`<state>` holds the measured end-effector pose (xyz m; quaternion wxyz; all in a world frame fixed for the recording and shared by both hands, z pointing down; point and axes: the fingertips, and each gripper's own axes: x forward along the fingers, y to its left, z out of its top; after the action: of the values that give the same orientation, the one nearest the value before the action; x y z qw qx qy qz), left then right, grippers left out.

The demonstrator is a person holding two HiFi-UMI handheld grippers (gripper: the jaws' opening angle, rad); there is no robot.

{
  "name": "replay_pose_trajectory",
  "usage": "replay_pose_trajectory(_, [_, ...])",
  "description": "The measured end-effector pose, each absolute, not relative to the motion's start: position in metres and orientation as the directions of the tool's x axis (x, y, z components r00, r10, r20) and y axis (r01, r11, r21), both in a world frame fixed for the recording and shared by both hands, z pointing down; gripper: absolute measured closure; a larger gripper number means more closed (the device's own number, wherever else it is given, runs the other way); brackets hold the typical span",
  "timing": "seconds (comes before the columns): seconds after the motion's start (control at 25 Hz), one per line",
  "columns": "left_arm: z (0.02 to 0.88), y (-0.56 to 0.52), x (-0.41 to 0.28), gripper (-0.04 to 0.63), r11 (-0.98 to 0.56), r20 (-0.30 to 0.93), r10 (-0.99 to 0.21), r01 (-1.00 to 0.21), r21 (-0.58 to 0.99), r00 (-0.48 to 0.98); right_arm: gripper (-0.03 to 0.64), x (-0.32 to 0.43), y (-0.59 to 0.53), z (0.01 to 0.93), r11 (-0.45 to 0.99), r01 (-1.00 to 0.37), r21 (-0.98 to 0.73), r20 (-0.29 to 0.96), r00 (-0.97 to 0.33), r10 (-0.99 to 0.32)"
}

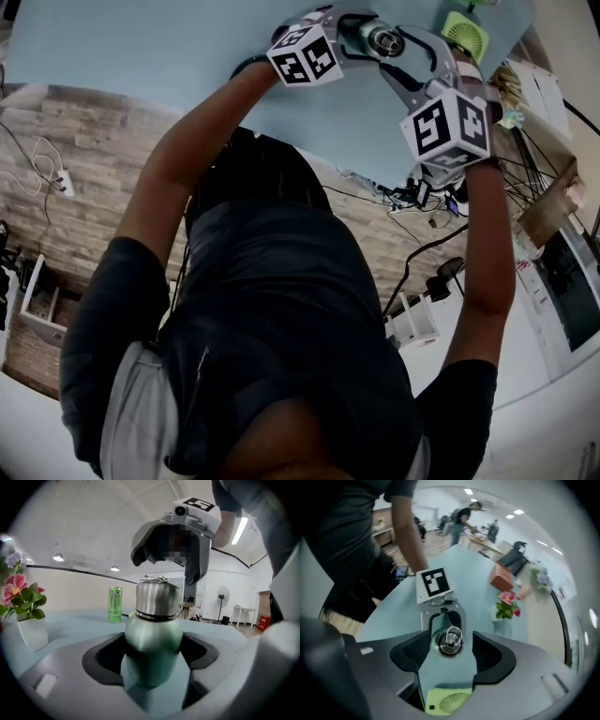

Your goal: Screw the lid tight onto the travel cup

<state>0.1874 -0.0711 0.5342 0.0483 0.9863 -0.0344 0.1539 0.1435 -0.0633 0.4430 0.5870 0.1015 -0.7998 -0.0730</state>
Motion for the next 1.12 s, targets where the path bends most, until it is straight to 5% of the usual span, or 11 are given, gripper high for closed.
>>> replay_pose_trajectory(0.16, [0.533,-0.071,0.186,0.179,-0.993,0.306,-0.054,-0.084,0.085,0.950,0.356,0.144,-0.064,0.458,0.968,0.197,0.154,0.975,-0.192,-0.116])
replay_pose_trajectory(0.44, [0.533,-0.070,0.188,0.179,-0.993,0.305,-0.052,-0.081,0.083,0.951,0.388,0.151,-0.063,0.470,0.975,0.208,0.078,0.987,-0.156,-0.045])
replay_pose_trajectory(0.76, [0.533,-0.070,0.188,0.179,-0.993,0.307,-0.054,-0.083,0.081,0.950,0.388,0.151,-0.073,0.466,0.935,-0.345,0.082,0.939,-0.288,-0.189])
replay_pose_trajectory(0.96, [0.533,-0.071,0.188,0.179,-0.993,0.307,-0.056,-0.084,0.080,0.950,0.388,0.155,-0.086,0.458,0.645,-0.763,0.048,0.859,-0.298,-0.417])
replay_pose_trajectory(1.12, [0.533,-0.071,0.187,0.179,-0.993,0.307,-0.056,-0.085,0.080,0.950,0.388,0.162,-0.087,0.457,0.341,-0.939,0.043,0.780,-0.181,-0.598])
